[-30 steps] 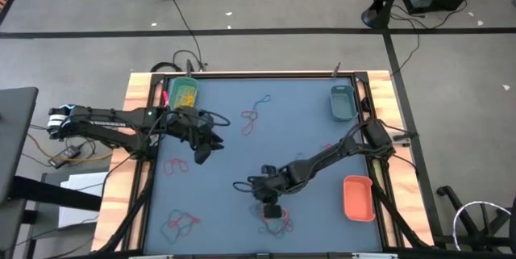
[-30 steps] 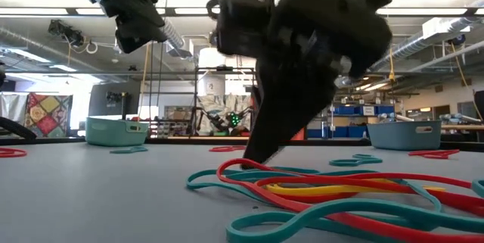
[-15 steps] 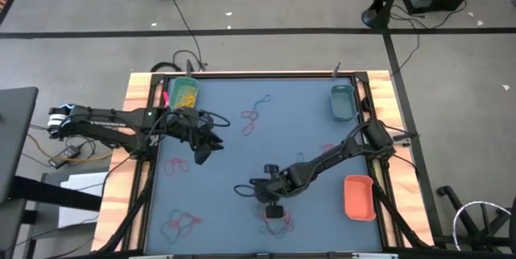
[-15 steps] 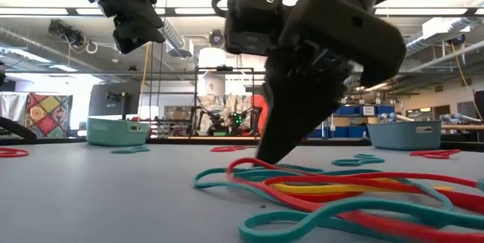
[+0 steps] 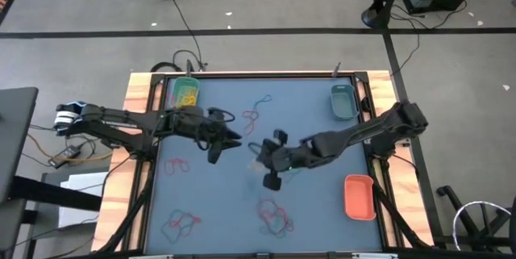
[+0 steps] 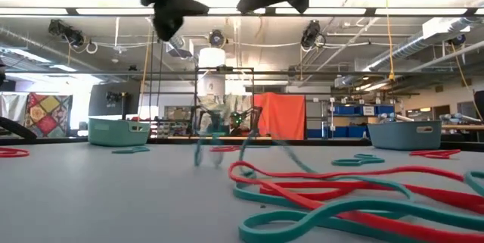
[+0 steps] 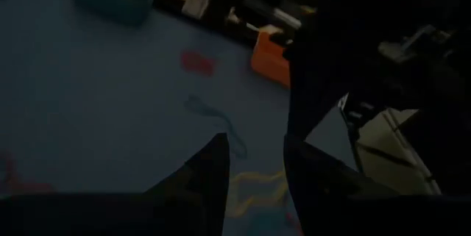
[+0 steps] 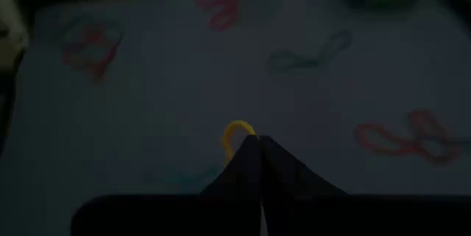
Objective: Sort rubber bands into baskets
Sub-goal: Put the yellow rubber band into the green bin
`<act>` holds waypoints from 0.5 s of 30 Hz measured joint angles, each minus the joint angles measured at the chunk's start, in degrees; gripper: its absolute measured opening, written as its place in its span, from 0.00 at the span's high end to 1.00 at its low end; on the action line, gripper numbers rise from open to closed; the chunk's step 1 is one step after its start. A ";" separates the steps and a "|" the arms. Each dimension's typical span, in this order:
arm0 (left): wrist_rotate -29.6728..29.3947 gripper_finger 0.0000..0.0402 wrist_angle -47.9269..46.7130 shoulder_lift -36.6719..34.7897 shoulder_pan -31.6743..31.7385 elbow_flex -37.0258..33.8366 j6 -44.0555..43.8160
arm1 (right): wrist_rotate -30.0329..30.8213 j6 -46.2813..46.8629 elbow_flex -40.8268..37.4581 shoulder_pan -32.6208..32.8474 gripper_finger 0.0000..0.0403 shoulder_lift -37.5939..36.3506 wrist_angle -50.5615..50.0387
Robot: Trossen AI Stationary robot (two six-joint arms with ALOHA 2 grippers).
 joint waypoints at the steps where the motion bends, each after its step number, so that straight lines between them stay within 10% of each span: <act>1: -0.03 0.67 1.56 0.91 -0.12 0.00 0.36 | 0.67 0.01 -0.01 -0.37 0.99 -0.76 -0.20; 15: 0.29 0.67 23.39 12.71 -0.29 0.00 3.00 | 4.49 -3.07 0.00 -4.24 1.00 -7.29 0.04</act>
